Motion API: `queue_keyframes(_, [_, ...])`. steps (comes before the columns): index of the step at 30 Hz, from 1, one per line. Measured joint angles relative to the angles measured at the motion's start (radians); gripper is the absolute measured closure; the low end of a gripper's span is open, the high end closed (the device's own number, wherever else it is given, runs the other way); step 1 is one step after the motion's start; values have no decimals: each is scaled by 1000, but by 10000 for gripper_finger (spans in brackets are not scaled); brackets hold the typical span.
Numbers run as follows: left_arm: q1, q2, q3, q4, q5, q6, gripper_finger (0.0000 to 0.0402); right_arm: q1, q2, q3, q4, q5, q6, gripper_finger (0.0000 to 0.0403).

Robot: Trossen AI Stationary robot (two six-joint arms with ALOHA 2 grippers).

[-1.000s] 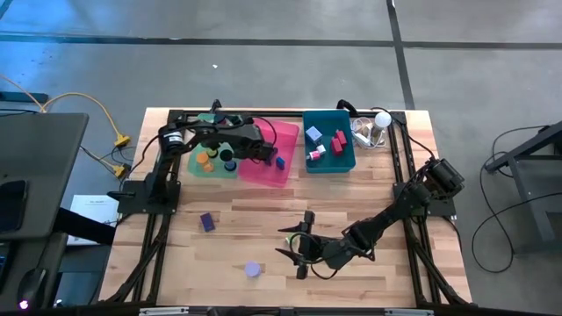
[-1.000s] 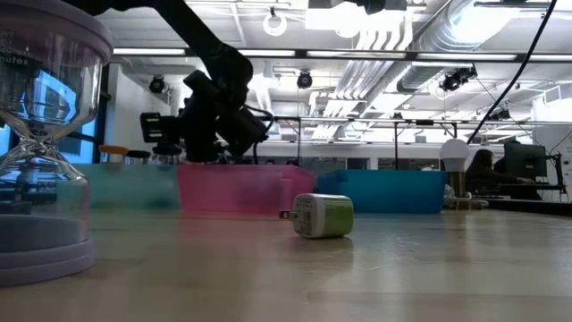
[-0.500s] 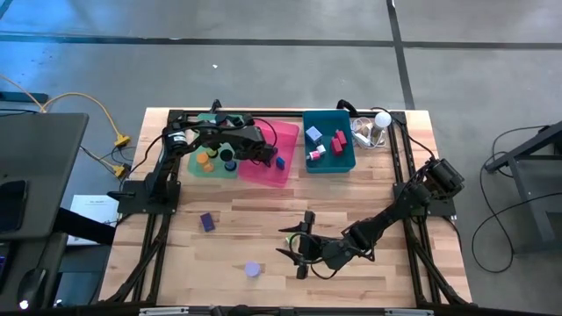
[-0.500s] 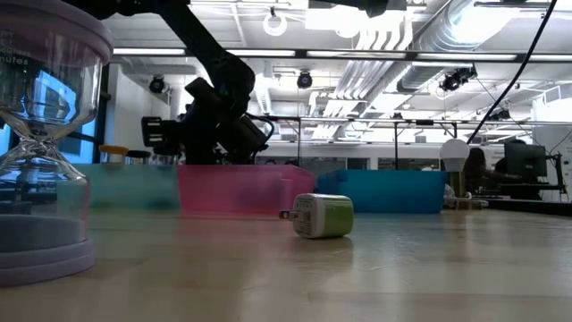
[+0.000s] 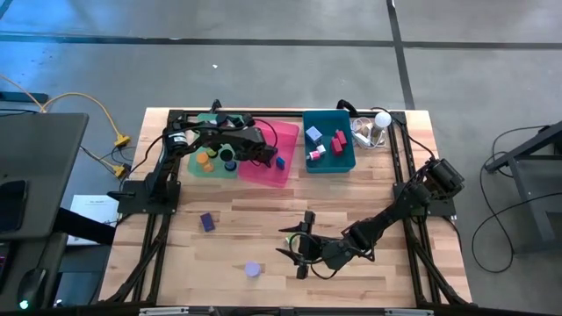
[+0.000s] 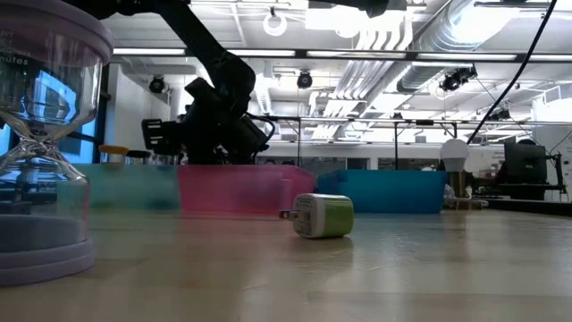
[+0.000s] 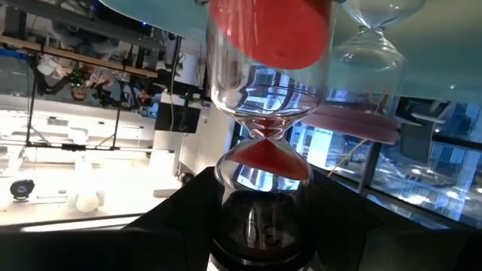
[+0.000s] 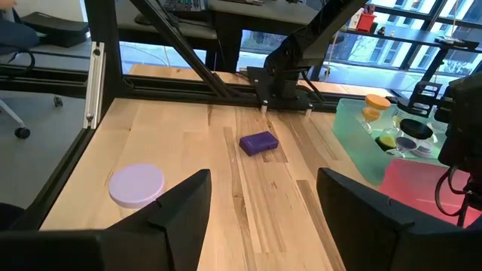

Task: Pick & Place Office items
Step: Put the red hourglass into the green bin

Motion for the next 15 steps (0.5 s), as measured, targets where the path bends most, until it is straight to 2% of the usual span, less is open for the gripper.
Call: queue_keyframes(15, [0,0,-14,-9,4,-20,236,-7,0,0,-45,3,-6,172])
